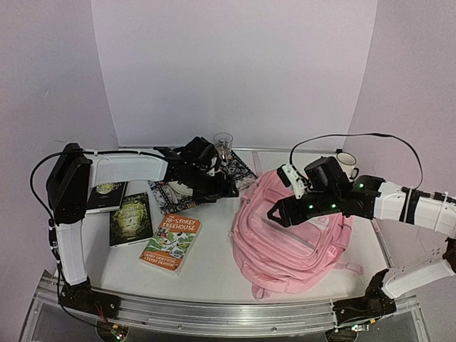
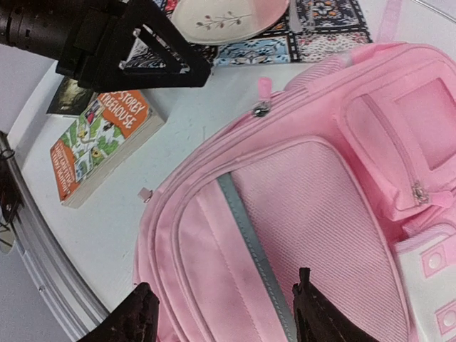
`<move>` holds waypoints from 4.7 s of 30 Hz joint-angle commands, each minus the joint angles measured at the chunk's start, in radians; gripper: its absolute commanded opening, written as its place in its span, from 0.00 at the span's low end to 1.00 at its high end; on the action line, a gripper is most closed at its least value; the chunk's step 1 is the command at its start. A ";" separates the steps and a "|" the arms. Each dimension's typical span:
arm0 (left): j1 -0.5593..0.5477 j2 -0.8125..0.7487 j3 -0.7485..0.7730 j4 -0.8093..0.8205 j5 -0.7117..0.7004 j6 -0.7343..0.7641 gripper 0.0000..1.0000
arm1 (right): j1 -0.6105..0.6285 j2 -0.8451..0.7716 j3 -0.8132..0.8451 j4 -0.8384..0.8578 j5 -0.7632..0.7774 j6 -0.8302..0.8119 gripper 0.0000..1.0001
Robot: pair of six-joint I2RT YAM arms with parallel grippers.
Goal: Pack the student bag
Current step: Hold the second largest pocket of the student bag, then grab the second largest pocket of the student bag, then zip the second largest pocket of the bag in the student bag, then hold the second largest pocket of the student bag.
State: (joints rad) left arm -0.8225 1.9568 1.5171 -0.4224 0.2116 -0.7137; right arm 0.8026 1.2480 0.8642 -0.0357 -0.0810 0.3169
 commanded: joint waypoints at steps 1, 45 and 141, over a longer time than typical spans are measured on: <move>0.004 0.065 0.136 0.036 0.073 0.024 0.85 | -0.024 0.003 0.009 -0.019 0.130 0.057 0.65; 0.024 0.032 -0.097 0.346 0.282 -0.096 0.00 | -0.044 0.477 0.351 0.038 0.271 0.257 0.61; -0.062 -0.076 -0.429 0.579 0.247 -0.120 0.53 | 0.207 0.294 0.183 0.006 0.068 0.155 0.27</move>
State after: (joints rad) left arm -0.8869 1.8509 1.0288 0.0662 0.3840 -0.8154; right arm 0.9925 1.5169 1.0515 -0.0480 -0.0382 0.4287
